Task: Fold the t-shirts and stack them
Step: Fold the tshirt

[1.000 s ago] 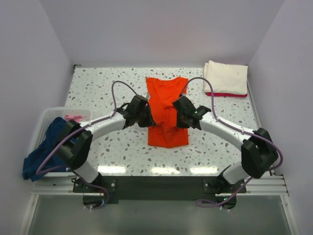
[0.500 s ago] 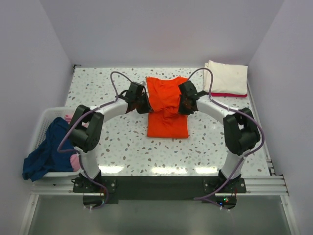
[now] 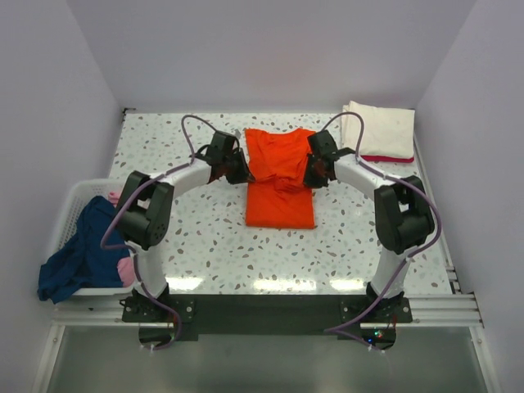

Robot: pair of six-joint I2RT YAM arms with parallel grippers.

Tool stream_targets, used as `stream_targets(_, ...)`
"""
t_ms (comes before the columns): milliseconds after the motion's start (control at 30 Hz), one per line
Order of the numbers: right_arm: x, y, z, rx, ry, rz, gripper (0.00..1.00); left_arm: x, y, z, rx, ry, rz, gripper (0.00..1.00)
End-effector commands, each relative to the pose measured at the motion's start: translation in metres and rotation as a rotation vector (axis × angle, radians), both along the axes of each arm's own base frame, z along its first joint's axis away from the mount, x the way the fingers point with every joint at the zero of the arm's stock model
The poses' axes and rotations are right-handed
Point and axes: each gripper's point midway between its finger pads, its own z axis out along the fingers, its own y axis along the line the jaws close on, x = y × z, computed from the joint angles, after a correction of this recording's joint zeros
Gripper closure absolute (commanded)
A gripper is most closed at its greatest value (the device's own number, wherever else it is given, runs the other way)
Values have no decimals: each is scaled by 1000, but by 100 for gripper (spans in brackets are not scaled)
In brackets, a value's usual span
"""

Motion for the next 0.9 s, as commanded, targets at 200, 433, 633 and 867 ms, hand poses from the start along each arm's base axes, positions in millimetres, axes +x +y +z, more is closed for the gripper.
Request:
stream_targets(200,27,-4,17,37,-55,-22,100,23,-2,8,-23,-57,-23,100)
stream_targets(433,34,-8,19,50,-58,-28,100,26,-1,4,-30,-52,-27,96)
stream_targets(633,45,-9,39,64,-107,-15,83,35,0,23,-49,-111,-37,64)
stream_targets(867,43,-12,73,58,-183,13,57,35,10,56,-32,-189,-32,44)
